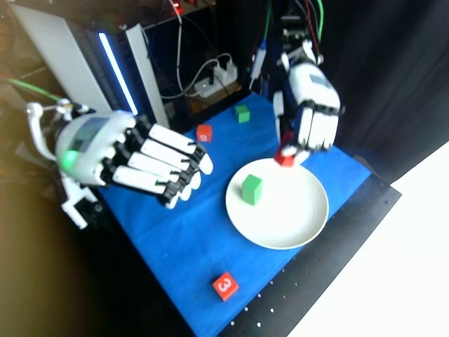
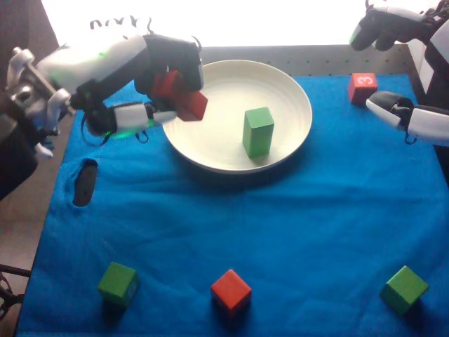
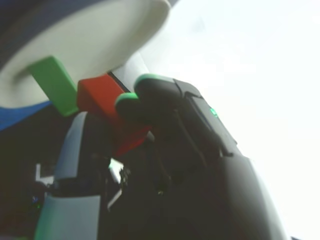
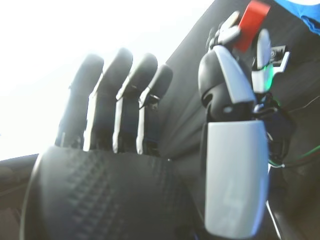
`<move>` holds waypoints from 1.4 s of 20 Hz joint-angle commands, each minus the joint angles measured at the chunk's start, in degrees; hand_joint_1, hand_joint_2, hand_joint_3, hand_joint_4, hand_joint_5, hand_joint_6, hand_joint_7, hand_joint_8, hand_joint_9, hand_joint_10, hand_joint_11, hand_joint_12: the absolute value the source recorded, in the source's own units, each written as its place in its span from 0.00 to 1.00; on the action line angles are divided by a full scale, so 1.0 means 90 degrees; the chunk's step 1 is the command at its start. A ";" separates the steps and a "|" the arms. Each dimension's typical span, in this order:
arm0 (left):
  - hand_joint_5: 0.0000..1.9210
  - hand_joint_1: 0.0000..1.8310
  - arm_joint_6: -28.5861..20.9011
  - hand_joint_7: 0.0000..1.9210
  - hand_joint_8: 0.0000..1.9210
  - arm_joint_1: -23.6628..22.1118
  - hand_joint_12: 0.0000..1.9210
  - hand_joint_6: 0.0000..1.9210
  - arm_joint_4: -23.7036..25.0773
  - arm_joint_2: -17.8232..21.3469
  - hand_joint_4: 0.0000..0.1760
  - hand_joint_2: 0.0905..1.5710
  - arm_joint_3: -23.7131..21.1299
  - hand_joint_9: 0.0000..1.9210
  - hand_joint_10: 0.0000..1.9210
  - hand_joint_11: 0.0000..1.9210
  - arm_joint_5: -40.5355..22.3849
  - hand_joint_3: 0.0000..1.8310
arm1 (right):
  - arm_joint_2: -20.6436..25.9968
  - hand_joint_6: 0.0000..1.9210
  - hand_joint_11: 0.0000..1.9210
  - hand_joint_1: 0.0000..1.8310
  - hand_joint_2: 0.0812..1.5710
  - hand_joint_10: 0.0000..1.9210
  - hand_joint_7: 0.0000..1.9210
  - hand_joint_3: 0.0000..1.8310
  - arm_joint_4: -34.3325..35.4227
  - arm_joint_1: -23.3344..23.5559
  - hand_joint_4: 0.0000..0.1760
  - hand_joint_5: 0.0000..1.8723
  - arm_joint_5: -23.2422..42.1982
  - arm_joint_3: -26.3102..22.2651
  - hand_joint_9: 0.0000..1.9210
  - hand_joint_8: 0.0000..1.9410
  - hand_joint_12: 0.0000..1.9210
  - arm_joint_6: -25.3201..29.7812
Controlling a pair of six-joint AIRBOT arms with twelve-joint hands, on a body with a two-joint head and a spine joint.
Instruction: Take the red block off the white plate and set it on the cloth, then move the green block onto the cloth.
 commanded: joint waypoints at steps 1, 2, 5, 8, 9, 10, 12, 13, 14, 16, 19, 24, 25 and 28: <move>0.39 0.73 -0.0021 0.46 0.64 -0.0035 0.86 0.60 0.0085 0.0073 0.00 0.74 -0.0072 0.41 0.76 0.31 -0.1073 0.00 | 0.0000 0.55 0.13 0.67 0.56 0.78 0.27 0.13 -0.0122 0.0051 0.00 0.26 -0.0754 0.0000 0.22 0.66 0.98 -0.0004; 0.39 0.73 -0.0020 0.45 0.64 0.0020 0.85 0.63 0.0136 0.0169 0.00 0.75 -0.0186 0.39 0.76 0.27 -0.1194 0.00 | 0.0001 0.55 0.12 0.67 0.56 0.78 0.27 0.13 -0.0114 0.0051 0.00 0.26 -0.0754 -0.0003 0.21 0.66 0.98 -0.0004; 0.37 0.74 -0.0020 0.44 0.65 0.0255 0.85 0.63 0.0282 0.0565 0.00 0.75 -0.0618 0.40 0.77 0.32 -0.1643 0.00 | 0.0001 0.55 0.13 0.69 0.54 0.78 0.29 0.14 -0.0103 0.0050 0.00 0.26 -0.0754 -0.0016 0.22 0.63 0.98 -0.0004; 0.37 0.74 -0.0020 0.44 0.66 0.0555 0.81 0.61 0.0316 0.0844 0.00 0.75 -0.0940 0.43 0.75 0.35 -0.1954 0.00 | 0.0002 0.54 0.12 0.69 0.54 0.75 0.29 0.15 -0.0083 0.0039 0.00 0.27 -0.0753 -0.0022 0.22 0.62 0.96 -0.0004; 0.38 0.74 -0.0020 0.44 0.66 0.0675 0.80 0.61 0.0316 0.0957 0.00 0.75 -0.1067 0.41 0.75 0.33 -0.2065 0.00 | 0.0002 0.53 0.13 0.68 0.54 0.74 0.30 0.15 -0.0076 0.0033 0.00 0.28 -0.0753 -0.0024 0.23 0.61 0.95 -0.0004; 0.37 0.73 -0.0020 0.43 0.67 0.0771 0.79 0.63 0.0334 0.1040 0.00 0.75 -0.1183 0.39 0.76 0.31 -0.2137 0.00 | 0.0004 0.53 0.14 0.68 0.54 0.74 0.30 0.15 -0.0067 0.0029 0.00 0.28 -0.0753 -0.0026 0.23 0.61 0.95 -0.0004; 0.38 0.73 -0.0022 0.42 0.68 0.0902 0.76 0.64 0.0403 0.1156 0.00 0.75 -0.1344 0.39 0.75 0.31 -0.2200 0.00 | 0.0005 0.53 0.14 0.68 0.54 0.74 0.30 0.16 -0.0055 0.0018 0.00 0.28 -0.0753 -0.0029 0.23 0.61 0.94 -0.0004; 0.38 0.73 -0.0022 0.41 0.68 0.0960 0.73 0.64 0.0446 0.1209 0.00 0.75 -0.1430 0.40 0.74 0.32 -0.2214 0.00 | 0.0006 0.53 0.14 0.68 0.55 0.74 0.30 0.16 -0.0050 0.0015 0.00 0.28 -0.0753 -0.0031 0.23 0.61 0.94 -0.0004; 0.37 0.73 -0.0023 0.39 0.71 0.1017 0.74 0.65 0.0480 0.1251 0.00 0.76 -0.1507 0.40 0.75 0.32 -0.2212 0.00 | 0.0006 0.53 0.14 0.68 0.55 0.74 0.30 0.16 -0.0047 0.0013 0.00 0.28 -0.0753 -0.0034 0.23 0.61 0.94 -0.0004; 0.38 0.65 -0.0036 0.40 0.73 0.1189 0.74 0.65 0.0490 0.1303 0.00 0.77 -0.1631 0.41 0.59 0.35 -0.2228 0.00 | 0.0008 0.52 0.14 0.67 0.54 0.73 0.30 0.16 -0.0037 0.0011 0.00 0.29 -0.0753 -0.0043 0.24 0.59 0.93 -0.0004; 0.37 0.62 -0.0190 0.38 0.78 0.1323 0.77 0.67 0.0490 0.1292 0.00 0.79 -0.1664 0.41 0.55 0.36 -0.2165 0.00 | 0.0008 0.53 0.13 0.66 0.55 0.74 0.28 0.16 -0.0028 0.0009 0.00 0.27 -0.0753 -0.0046 0.22 0.62 0.94 -0.0004; 0.31 0.60 -0.0297 0.36 0.81 0.1447 0.79 0.75 0.0487 0.1188 0.00 0.82 -0.1663 0.30 0.58 0.19 -0.1979 0.00 | 0.0008 0.48 0.15 0.66 0.56 0.68 0.30 0.12 -0.0014 0.0009 0.00 0.29 -0.0753 -0.0053 0.24 0.54 0.91 -0.0004; 0.30 0.60 -0.0298 0.36 0.81 0.1455 0.80 0.76 0.0482 0.1174 0.00 0.82 -0.1659 0.29 0.58 0.17 -0.1959 0.00 | 0.0008 0.47 0.15 0.65 0.57 0.68 0.30 0.12 -0.0013 0.0009 0.00 0.30 -0.0753 -0.0053 0.23 0.53 0.91 -0.0004; 0.31 0.48 -0.0313 0.27 0.57 0.1468 0.78 0.79 0.0442 0.1137 0.76 0.82 -0.1628 0.24 0.54 0.11 -0.1921 0.00 | 0.0008 0.47 0.15 0.66 0.58 0.69 0.30 0.11 -0.0011 0.0009 0.00 0.29 -0.0754 -0.0054 0.23 0.53 0.91 -0.0004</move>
